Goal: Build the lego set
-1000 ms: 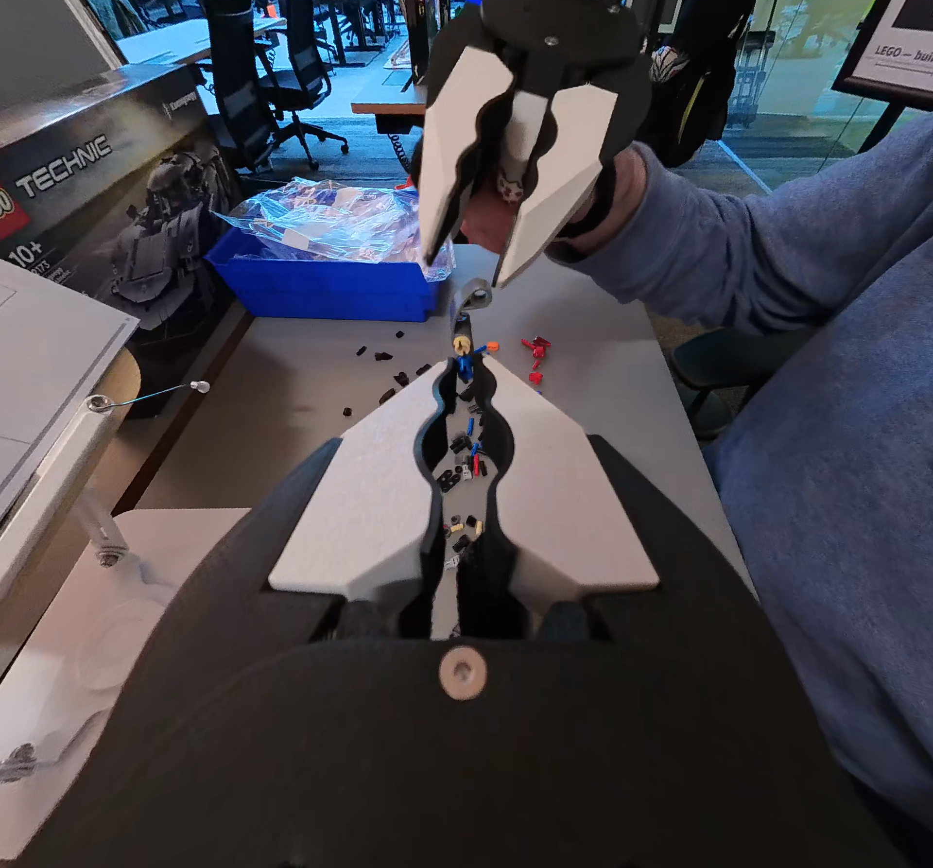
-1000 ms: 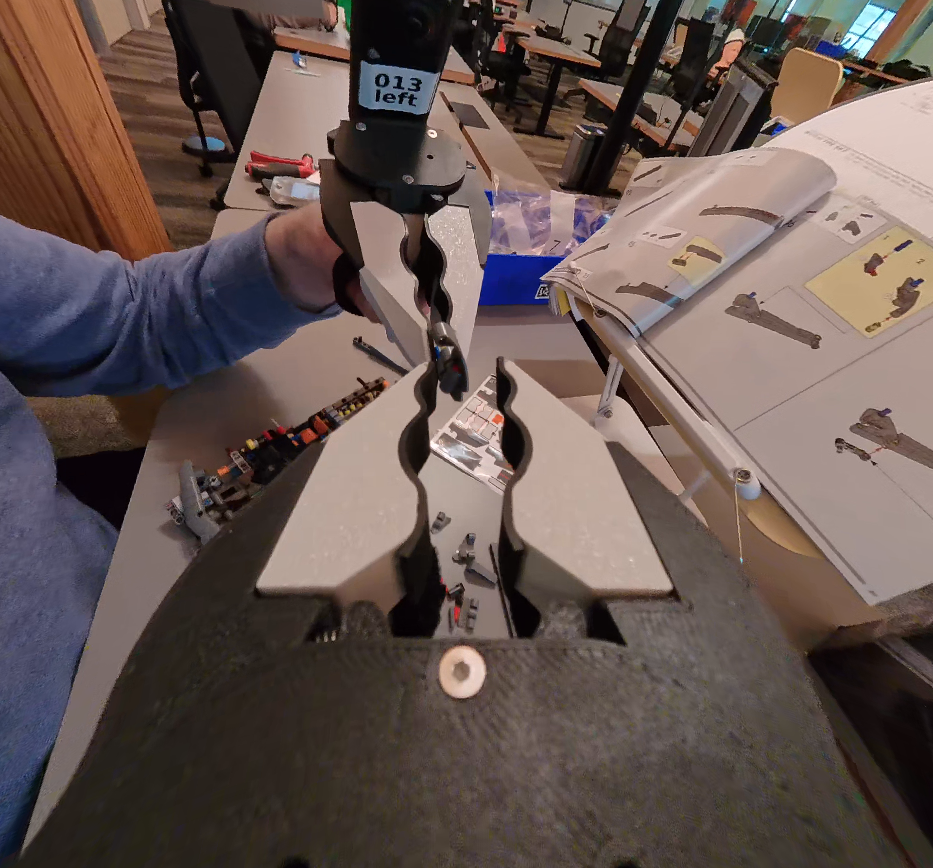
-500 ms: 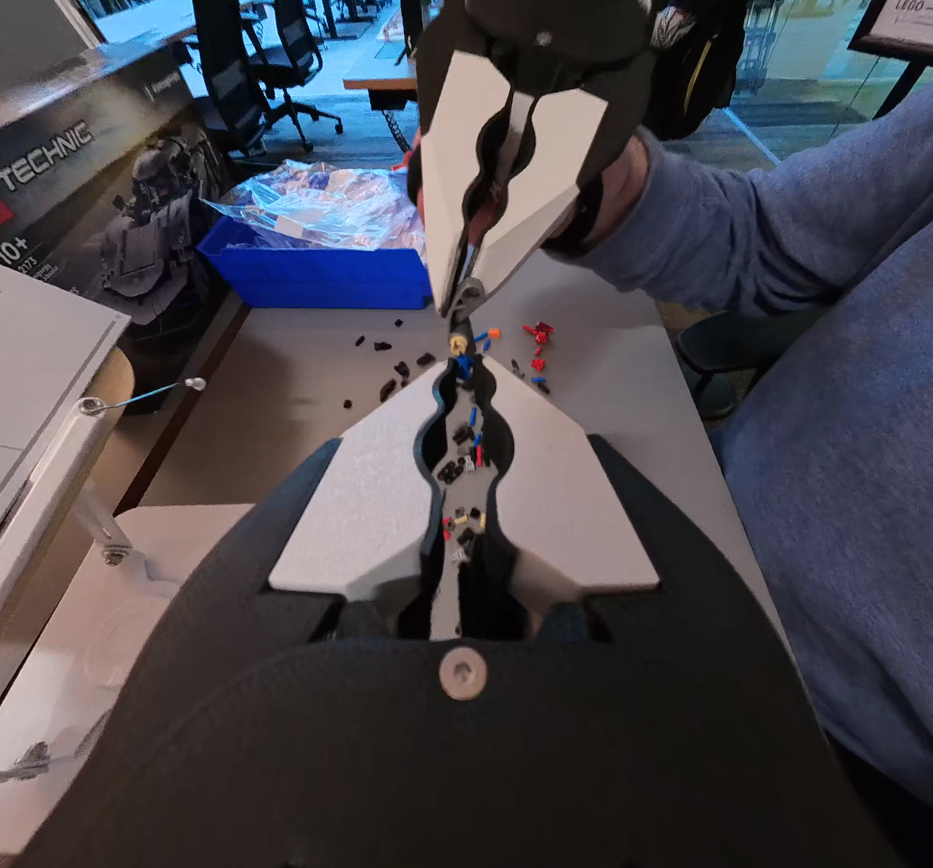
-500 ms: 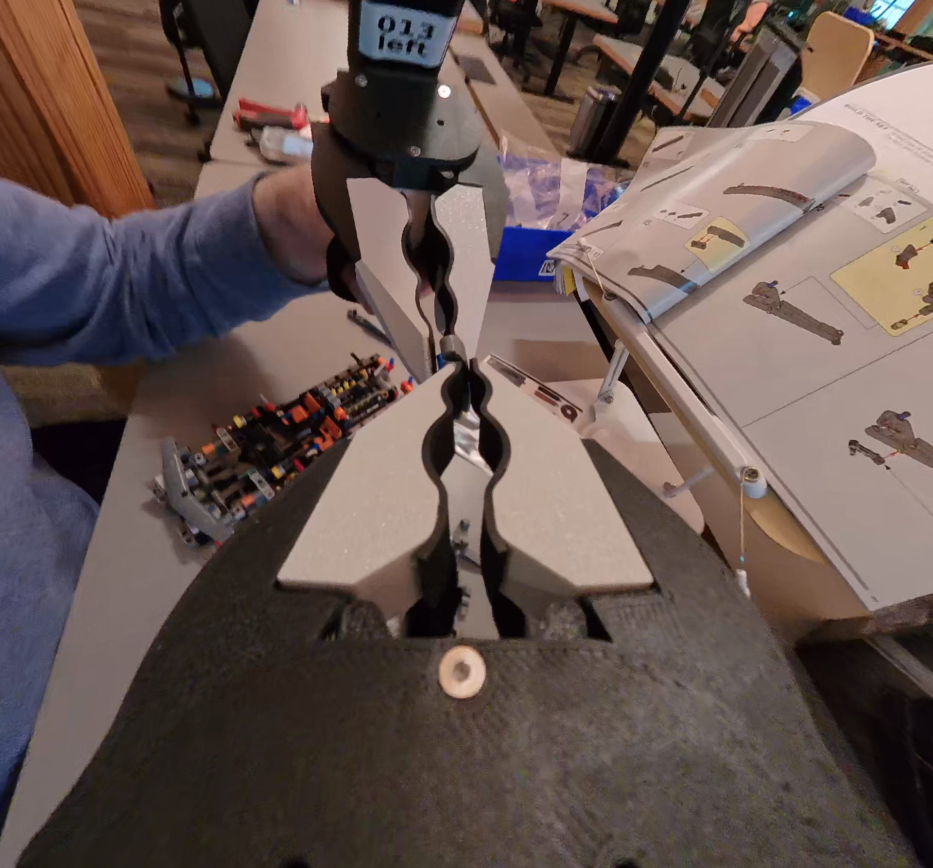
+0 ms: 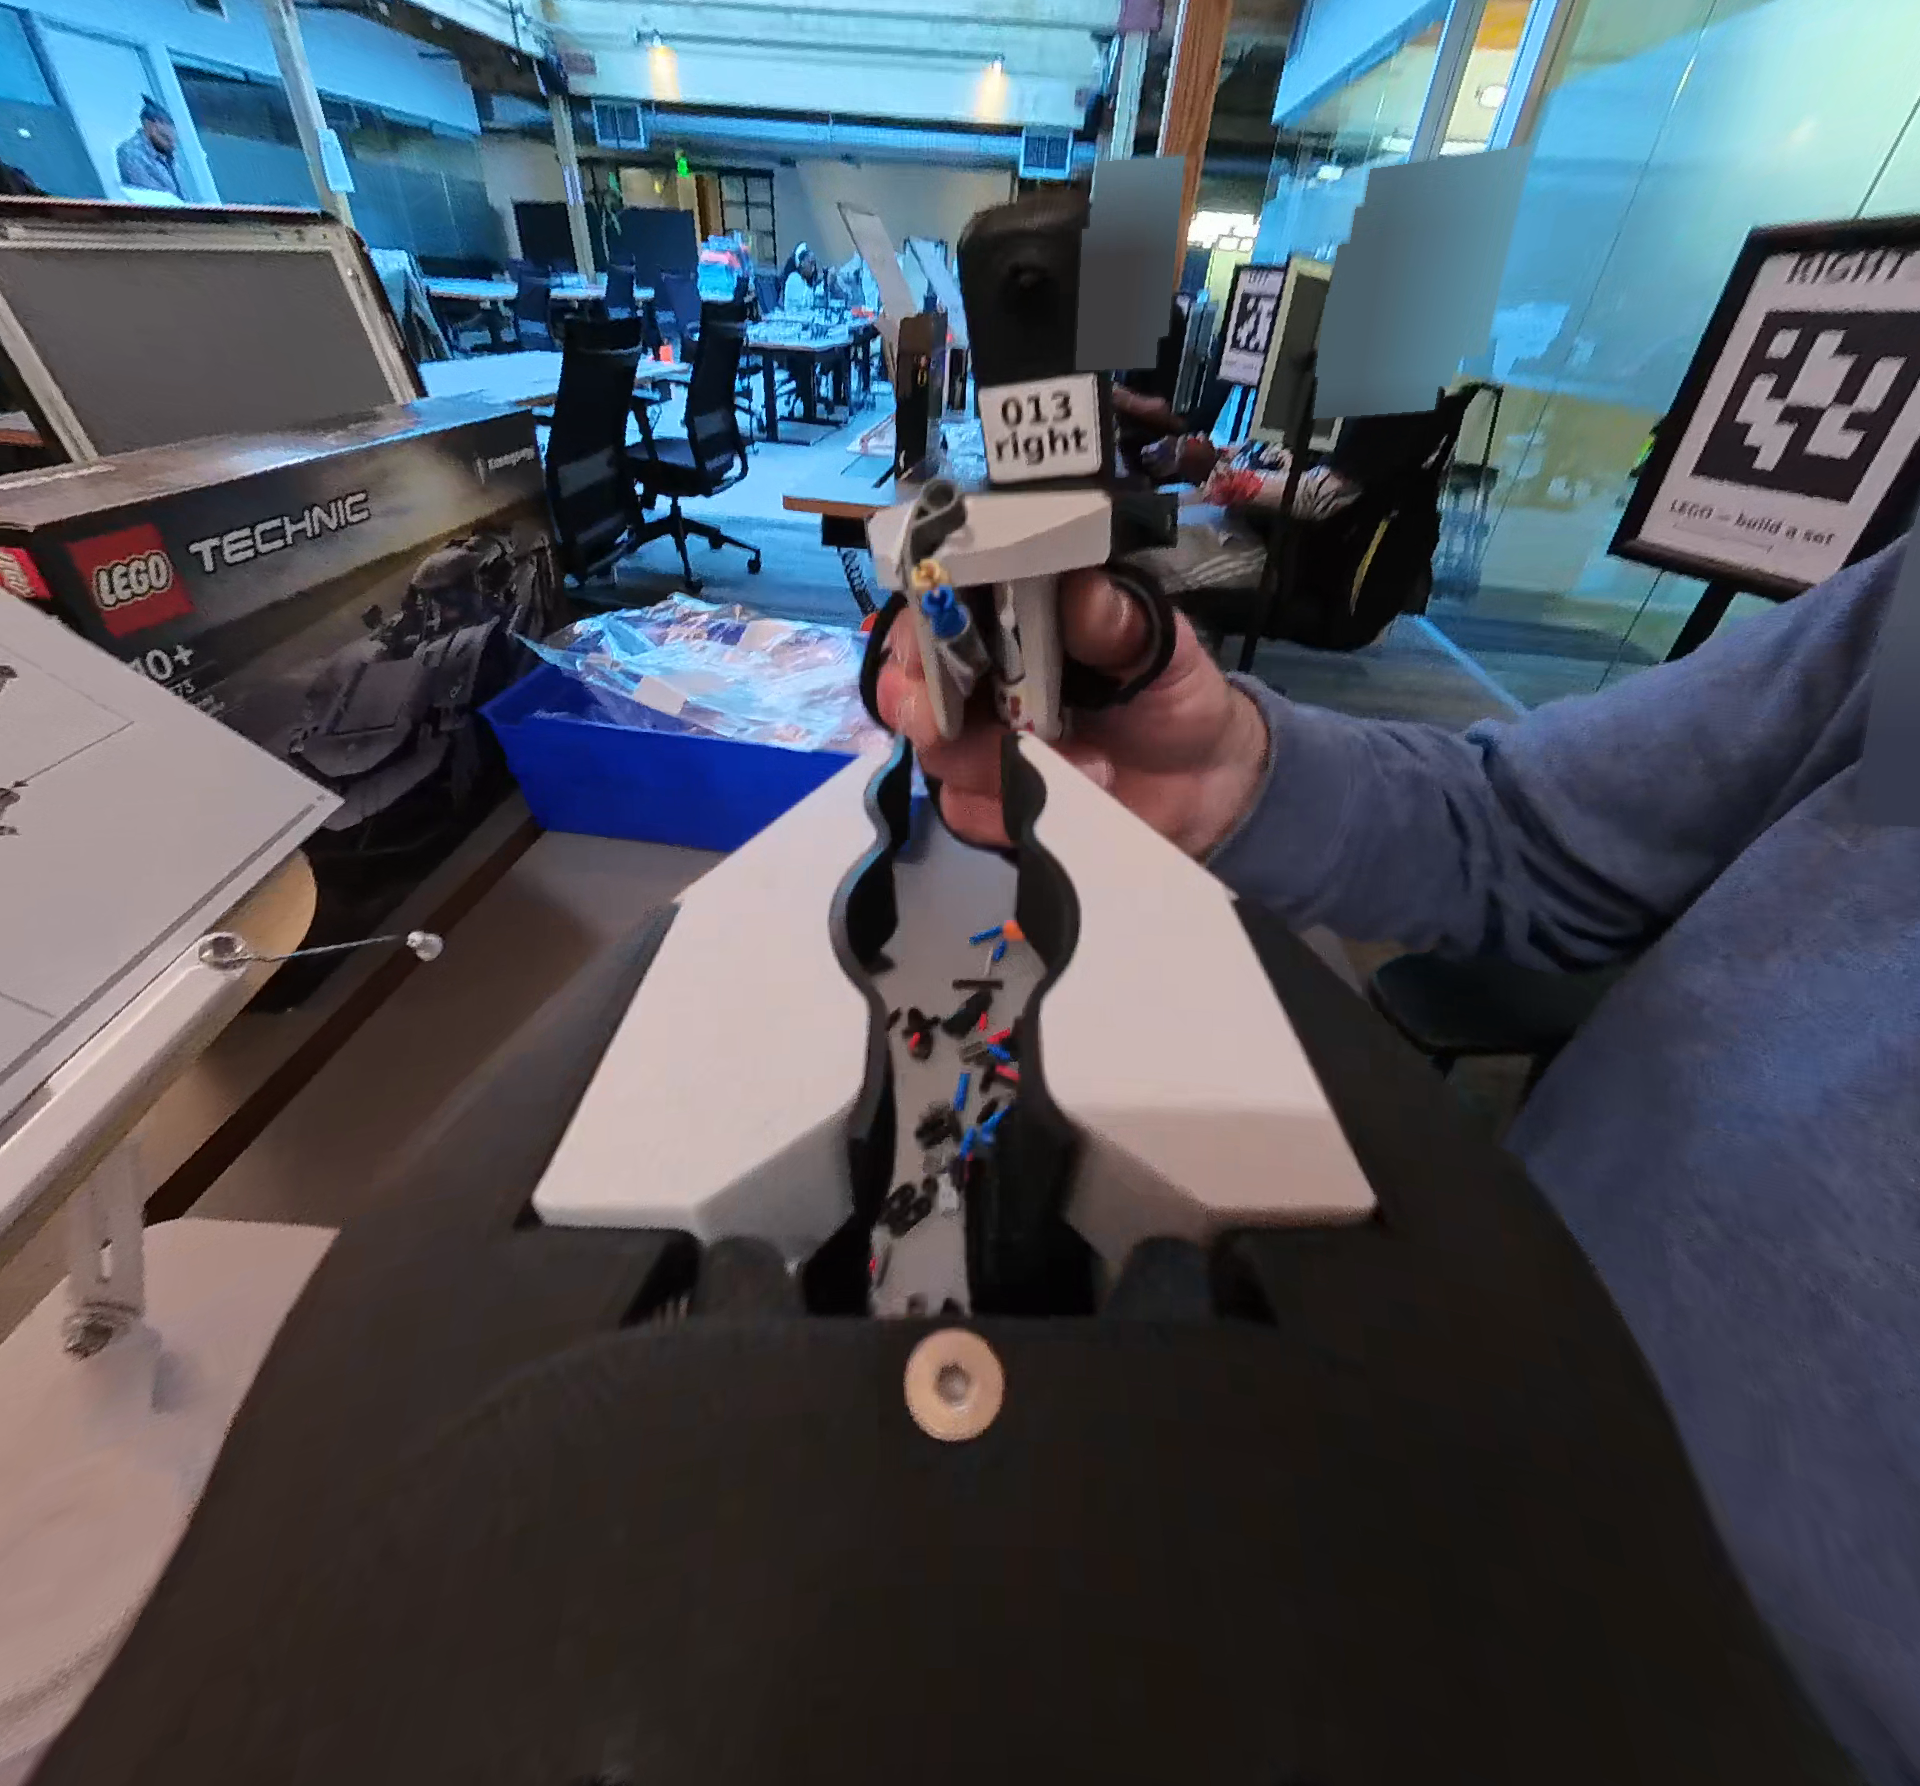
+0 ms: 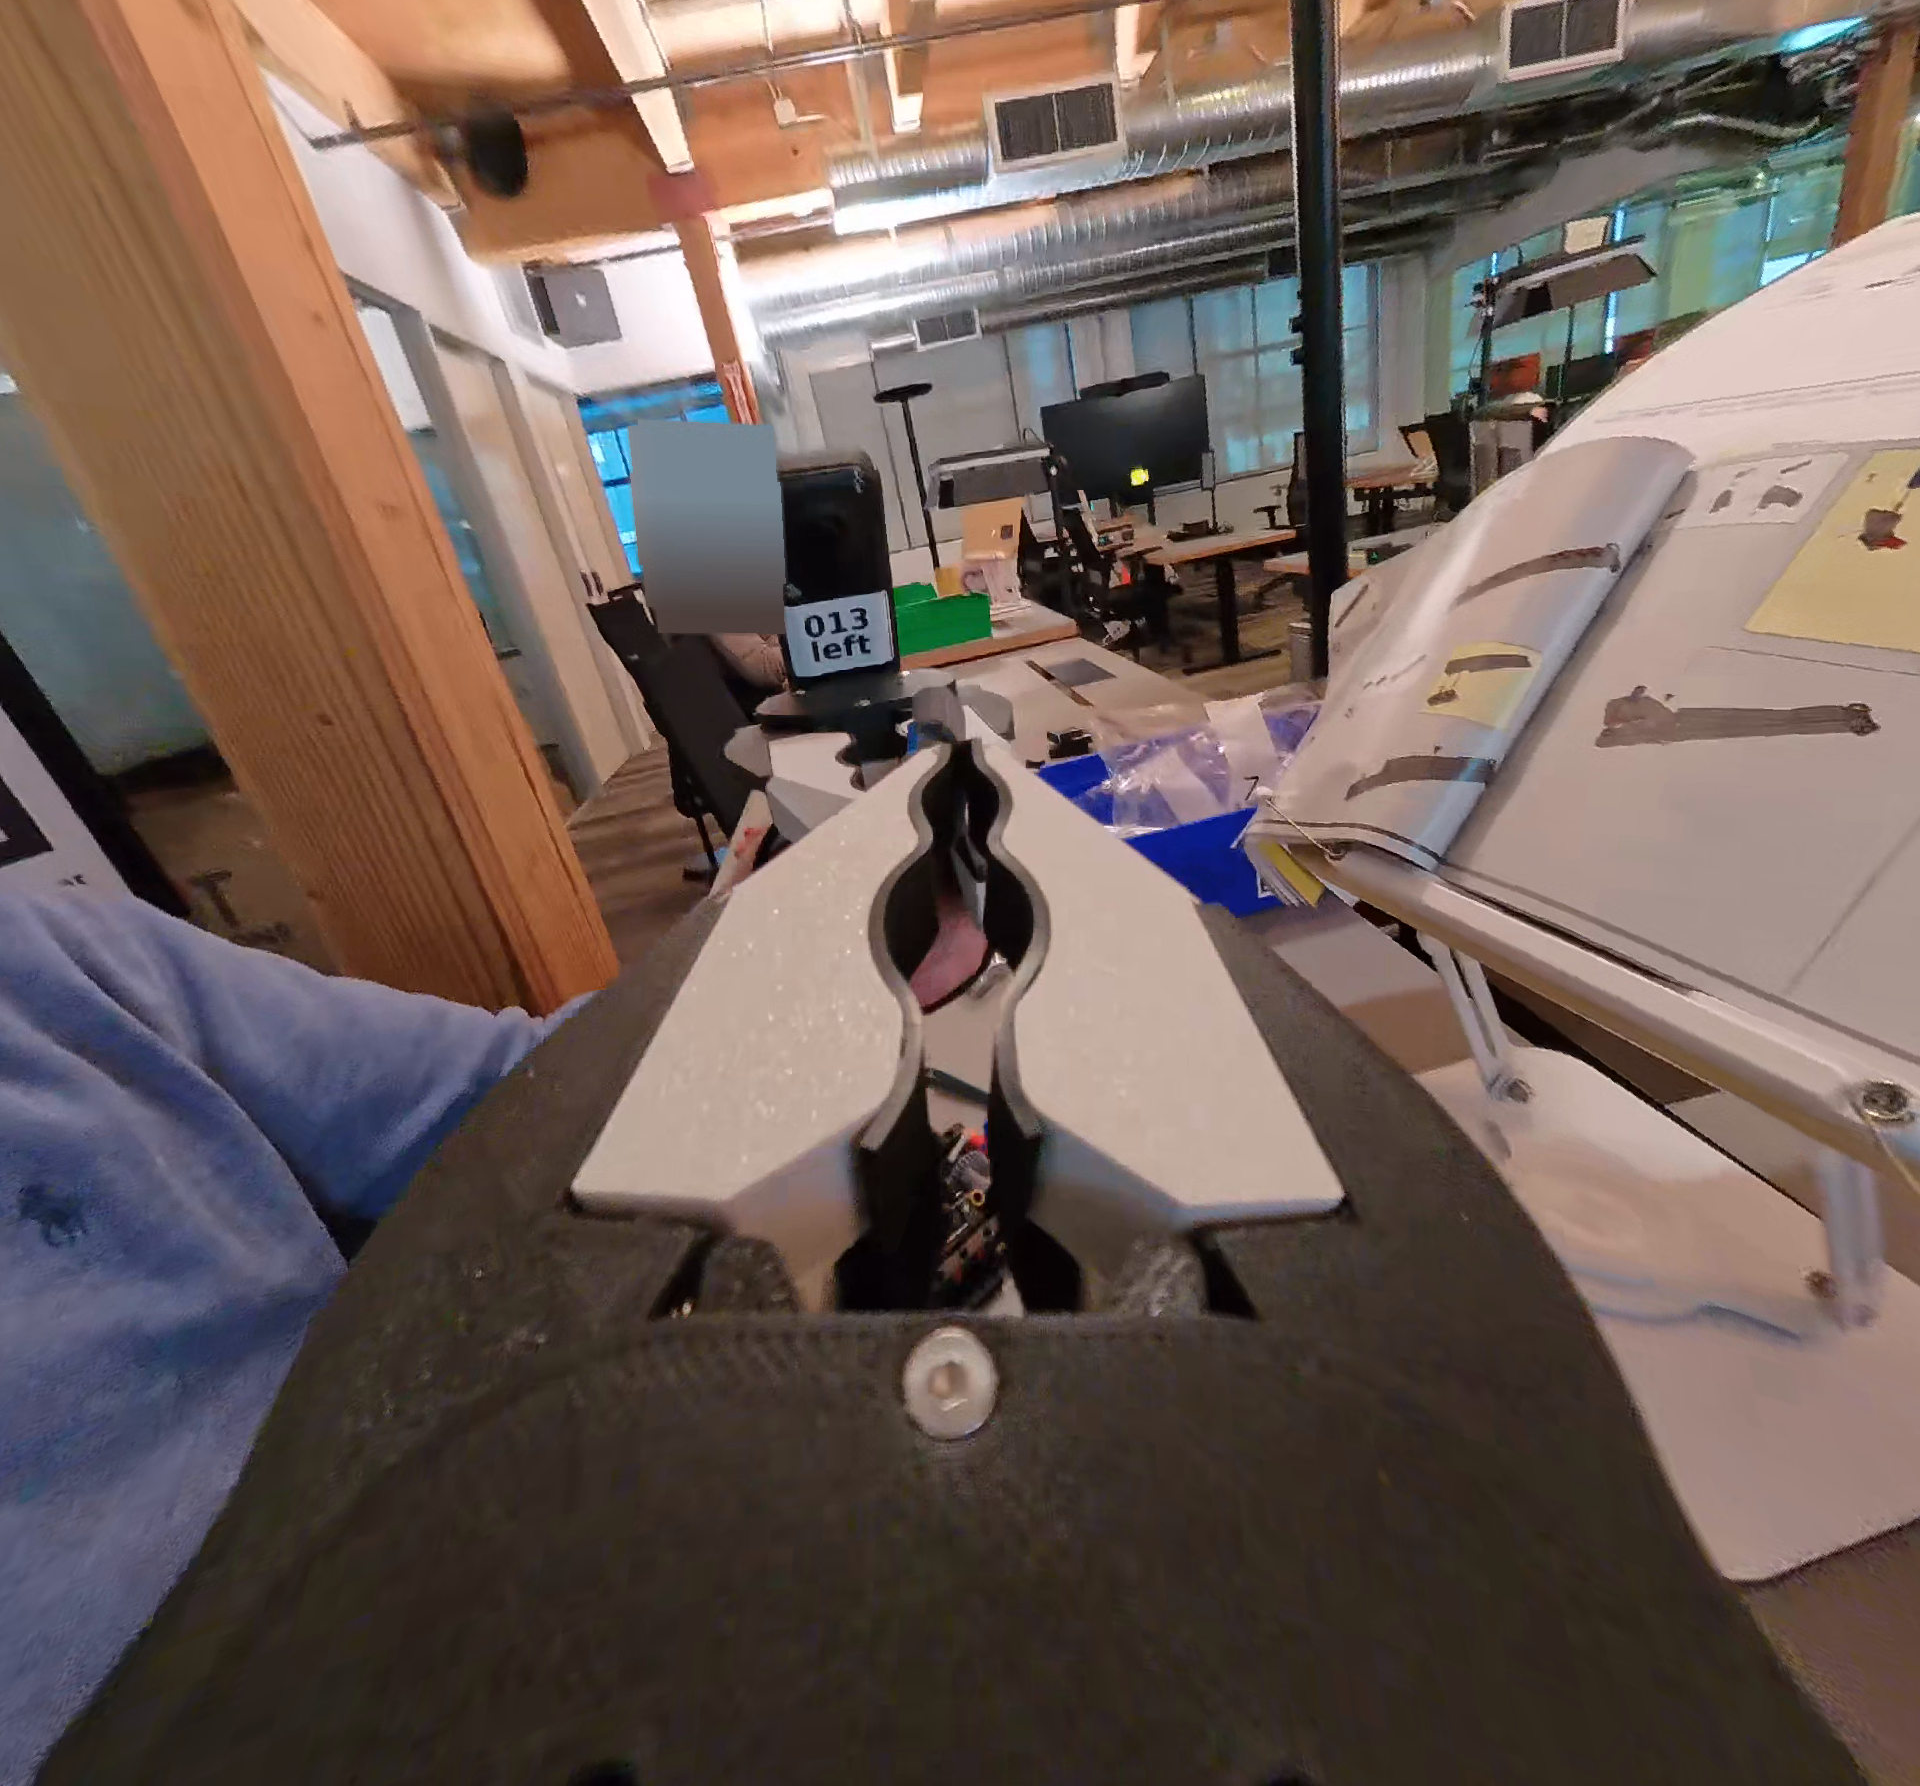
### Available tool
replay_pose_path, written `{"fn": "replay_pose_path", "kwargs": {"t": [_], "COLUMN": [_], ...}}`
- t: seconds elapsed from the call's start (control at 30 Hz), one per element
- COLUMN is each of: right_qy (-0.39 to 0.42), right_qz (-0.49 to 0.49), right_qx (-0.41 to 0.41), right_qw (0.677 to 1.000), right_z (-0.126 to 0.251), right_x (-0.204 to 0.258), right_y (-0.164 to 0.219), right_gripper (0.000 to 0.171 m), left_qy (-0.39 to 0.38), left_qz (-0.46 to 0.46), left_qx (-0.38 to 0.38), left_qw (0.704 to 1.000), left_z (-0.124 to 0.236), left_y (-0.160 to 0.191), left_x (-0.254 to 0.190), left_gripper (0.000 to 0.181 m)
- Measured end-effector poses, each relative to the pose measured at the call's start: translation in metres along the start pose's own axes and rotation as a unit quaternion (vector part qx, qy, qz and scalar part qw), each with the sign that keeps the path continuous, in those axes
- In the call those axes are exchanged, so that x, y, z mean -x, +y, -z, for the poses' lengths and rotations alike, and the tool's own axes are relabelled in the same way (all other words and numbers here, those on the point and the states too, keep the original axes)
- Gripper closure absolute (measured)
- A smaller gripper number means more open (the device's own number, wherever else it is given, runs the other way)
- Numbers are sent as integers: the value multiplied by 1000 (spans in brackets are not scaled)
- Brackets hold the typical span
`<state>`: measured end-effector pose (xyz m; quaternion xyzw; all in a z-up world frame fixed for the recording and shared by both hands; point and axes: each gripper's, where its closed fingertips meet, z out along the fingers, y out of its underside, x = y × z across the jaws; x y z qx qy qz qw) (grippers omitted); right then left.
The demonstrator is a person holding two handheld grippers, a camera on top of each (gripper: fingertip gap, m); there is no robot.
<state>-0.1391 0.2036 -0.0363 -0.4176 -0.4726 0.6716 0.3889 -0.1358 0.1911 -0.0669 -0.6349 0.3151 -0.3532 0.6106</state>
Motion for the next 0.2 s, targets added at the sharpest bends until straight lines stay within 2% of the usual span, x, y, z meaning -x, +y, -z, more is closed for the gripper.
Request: {"fn": "replay_pose_path", "kwargs": {"t": [0.2], "right_qy": [0], "right_qz": [-8], "right_qx": [-16], "right_qw": [1000], "right_z": [-2], "right_x": [-2], "right_y": [1], "right_gripper": [171], "left_qy": [13], "left_qz": [26], "left_qx": [-43], "left_qw": [999], "left_z": [-1], "left_y": [-7], "left_x": [-1], "left_gripper": [174]}}
